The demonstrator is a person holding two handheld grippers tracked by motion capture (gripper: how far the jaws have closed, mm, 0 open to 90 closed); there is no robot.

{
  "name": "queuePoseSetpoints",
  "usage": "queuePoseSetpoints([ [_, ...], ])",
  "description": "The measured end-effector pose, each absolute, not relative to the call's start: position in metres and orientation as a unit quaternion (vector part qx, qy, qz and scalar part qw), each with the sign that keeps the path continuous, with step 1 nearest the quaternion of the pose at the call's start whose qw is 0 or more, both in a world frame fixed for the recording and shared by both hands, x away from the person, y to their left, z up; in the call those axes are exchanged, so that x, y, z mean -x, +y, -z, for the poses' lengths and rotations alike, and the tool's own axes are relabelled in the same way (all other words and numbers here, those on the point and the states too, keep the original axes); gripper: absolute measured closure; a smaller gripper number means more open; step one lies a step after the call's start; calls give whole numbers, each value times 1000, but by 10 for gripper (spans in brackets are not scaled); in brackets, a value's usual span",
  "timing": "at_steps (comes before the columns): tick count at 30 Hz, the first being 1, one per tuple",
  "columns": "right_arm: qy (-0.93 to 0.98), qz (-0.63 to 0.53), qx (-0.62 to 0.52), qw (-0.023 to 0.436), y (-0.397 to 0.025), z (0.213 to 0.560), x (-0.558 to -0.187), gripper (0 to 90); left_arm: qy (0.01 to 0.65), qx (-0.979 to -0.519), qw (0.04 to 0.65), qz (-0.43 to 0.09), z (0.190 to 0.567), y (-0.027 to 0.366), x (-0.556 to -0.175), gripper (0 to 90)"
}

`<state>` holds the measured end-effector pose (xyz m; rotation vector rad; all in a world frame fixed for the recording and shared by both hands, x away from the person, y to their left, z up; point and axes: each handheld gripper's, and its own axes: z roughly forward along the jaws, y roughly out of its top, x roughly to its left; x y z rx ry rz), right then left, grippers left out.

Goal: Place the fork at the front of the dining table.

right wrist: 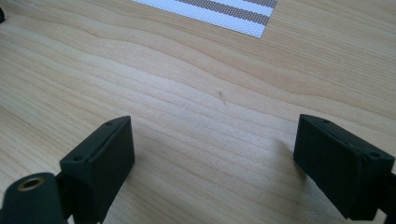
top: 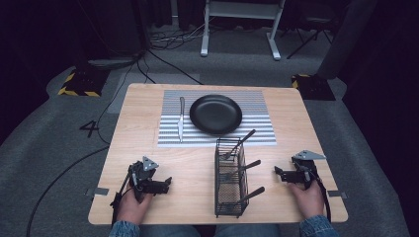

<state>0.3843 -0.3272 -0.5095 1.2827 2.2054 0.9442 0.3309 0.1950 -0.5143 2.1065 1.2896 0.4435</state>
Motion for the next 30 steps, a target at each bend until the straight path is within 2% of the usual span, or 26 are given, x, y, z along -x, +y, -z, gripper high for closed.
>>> queuePoseSetpoints([
  [4,792,-345,-459,208,-327,509,-382,178,488,-798,311,-168,514,195,-331,2],
  [5,791,-349,-457,209,-326,509,-379,253,488,-798,311,-168,514,195,-331,2],
  [6,791,-349,-457,209,-326,509,-379,253,488,-798,311,-168,514,195,-331,2],
  [7,795,-348,-453,207,-326,507,-378,314,488,-798,311,-168,514,195,-331,3],
  [12,804,-333,-446,212,-325,503,-377,336,488,-798,311,-168,514,195,-331,2],
  [14,806,-339,-440,207,-325,494,-374,382,488,-798,311,-168,514,195,-331,2],
  [21,814,-351,-427,178,-318,467,-372,358,488,-798,311,-168,514,195,-331,2],
  [30,822,-368,-402,165,-304,439,-367,353,489,-798,311,-168,514,195,-331,2],
])
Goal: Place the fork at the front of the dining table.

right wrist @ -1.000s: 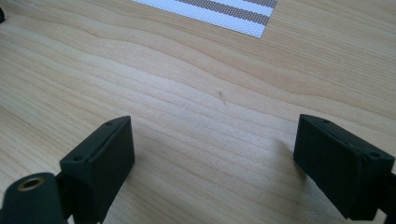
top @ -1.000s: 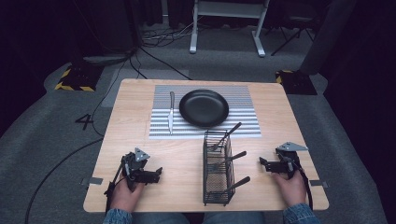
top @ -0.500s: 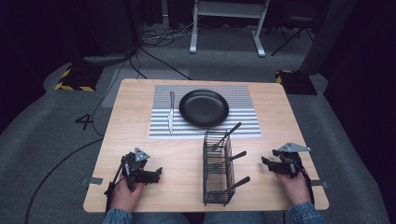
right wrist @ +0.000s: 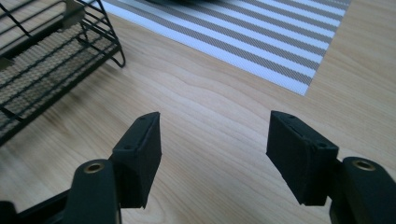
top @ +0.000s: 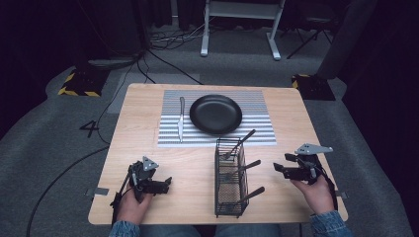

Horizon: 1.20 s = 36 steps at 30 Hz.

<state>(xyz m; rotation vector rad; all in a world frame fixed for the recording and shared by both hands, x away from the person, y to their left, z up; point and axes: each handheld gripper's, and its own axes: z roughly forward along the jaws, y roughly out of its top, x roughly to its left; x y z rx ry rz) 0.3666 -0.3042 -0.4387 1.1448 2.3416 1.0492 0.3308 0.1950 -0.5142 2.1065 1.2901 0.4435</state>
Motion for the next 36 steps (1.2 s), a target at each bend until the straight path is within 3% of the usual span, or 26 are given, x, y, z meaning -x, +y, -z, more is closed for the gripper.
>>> queuePoseSetpoints([
  [20,820,-425,-360,132,-289,401,-381,350,488,-798,311,-168,514,195,-331,2],
  [36,834,-441,-310,114,-246,381,-402,352,488,-798,311,-168,514,195,-331,2],
])
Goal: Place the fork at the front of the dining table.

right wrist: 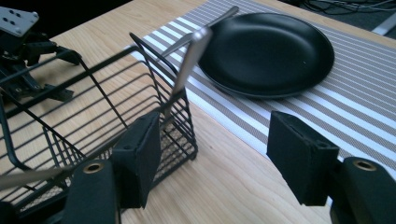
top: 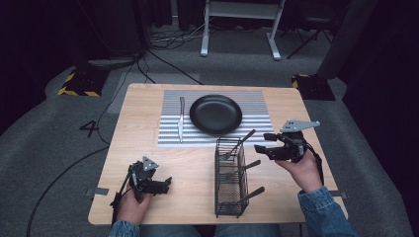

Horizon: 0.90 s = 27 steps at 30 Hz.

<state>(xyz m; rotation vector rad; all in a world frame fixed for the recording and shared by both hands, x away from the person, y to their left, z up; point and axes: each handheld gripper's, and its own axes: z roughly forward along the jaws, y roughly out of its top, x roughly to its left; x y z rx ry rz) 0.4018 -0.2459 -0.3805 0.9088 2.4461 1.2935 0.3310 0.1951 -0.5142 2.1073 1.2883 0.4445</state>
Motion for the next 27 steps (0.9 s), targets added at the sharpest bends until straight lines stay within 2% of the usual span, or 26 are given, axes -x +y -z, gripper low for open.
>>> queuePoseSetpoints([
  [6,835,-447,-304,103,-236,379,-409,365,488,-798,311,-168,514,195,-331,2],
  [10,838,-449,-296,93,-227,378,-413,408,488,-798,311,-168,514,195,-331,2],
  [11,844,-443,-290,88,-223,379,-415,454,489,-798,311,-168,514,195,-331,2],
  [15,852,-432,-287,76,-217,381,-420,547,488,-798,311,-168,514,195,-331,2],
  [23,856,-425,-288,63,-210,383,-424,680,488,-798,311,-168,514,195,-331,2],
  [26,855,-425,-291,59,-210,382,-425,700,488,-798,311,-168,514,195,-331,2],
  [27,853,-427,-294,58,-210,381,-426,749,488,-798,311,-168,514,195,-331,2],
])
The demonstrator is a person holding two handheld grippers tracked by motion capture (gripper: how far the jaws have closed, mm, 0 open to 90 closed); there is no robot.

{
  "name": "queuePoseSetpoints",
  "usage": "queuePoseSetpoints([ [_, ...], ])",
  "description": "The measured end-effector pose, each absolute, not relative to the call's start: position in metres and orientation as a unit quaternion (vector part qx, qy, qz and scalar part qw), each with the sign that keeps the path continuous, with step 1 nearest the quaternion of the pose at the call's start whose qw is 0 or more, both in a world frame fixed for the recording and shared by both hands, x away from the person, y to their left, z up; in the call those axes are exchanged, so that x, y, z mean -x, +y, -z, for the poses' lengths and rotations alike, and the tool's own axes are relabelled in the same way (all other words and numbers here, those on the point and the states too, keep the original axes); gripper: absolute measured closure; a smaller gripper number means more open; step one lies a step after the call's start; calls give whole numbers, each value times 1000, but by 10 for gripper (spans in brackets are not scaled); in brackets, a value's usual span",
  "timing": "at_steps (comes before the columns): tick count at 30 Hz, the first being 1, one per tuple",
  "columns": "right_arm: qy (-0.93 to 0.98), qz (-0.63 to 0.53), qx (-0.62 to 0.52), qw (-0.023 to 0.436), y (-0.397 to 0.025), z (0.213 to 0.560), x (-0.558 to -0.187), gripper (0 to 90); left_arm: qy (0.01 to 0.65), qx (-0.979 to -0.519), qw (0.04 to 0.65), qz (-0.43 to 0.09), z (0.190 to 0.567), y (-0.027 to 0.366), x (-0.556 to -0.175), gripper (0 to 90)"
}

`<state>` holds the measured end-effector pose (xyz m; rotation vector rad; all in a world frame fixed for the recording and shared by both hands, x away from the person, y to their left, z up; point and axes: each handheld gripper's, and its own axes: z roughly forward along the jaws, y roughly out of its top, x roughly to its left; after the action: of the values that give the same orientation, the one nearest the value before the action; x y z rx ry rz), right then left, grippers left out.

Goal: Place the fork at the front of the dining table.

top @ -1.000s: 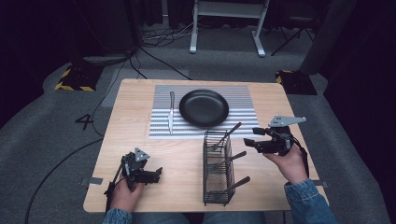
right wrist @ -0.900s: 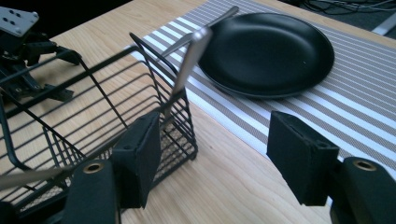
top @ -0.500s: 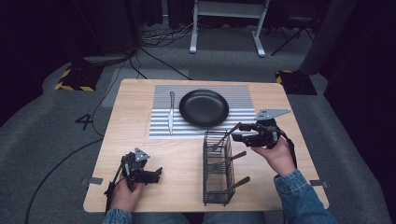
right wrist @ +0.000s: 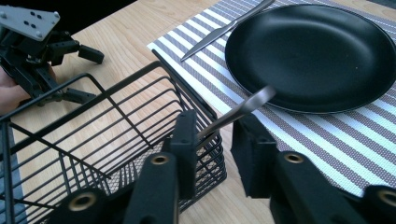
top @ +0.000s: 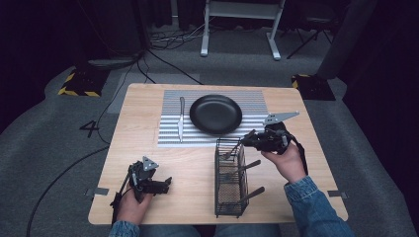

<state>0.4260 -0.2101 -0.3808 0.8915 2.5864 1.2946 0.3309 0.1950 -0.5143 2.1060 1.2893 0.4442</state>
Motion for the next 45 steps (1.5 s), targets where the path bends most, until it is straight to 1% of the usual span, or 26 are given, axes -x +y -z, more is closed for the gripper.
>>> queuePoseSetpoints([
  [1,852,-427,-296,57,-210,380,-426,770,488,-798,311,-168,514,195,-331,2],
  [4,853,-424,-300,56,-210,379,-426,781,488,-798,311,-168,514,195,-331,2],
  [6,851,-429,-299,45,-209,377,-424,794,488,-798,311,-168,514,195,-331,2],
  [9,856,-428,-287,45,-204,372,-419,801,488,-798,311,-168,514,195,-331,2],
  [11,856,-430,-283,47,-202,371,-417,815,488,-798,311,-168,514,195,-331,3],
  [12,858,-430,-276,61,-199,366,-414,833,488,-798,311,-168,514,195,-331,3],
  [13,858,-430,-276,61,-199,366,-414,833,488,-798,311,-168,514,195,-331,2],
  [14,857,-434,-271,70,-198,361,-411,860,488,-798,311,-168,514,195,-331,2],
  [22,851,-445,-263,90,-203,344,-404,862,488,-798,311,-168,514,195,-331,2],
  [37,833,-476,-262,98,-221,315,-401,862,488,-798,311,-168,514,195,-331,2],
  [45,820,-497,-257,115,-228,295,-398,862,488,-798,311,-168,514,195,-331,2],
])
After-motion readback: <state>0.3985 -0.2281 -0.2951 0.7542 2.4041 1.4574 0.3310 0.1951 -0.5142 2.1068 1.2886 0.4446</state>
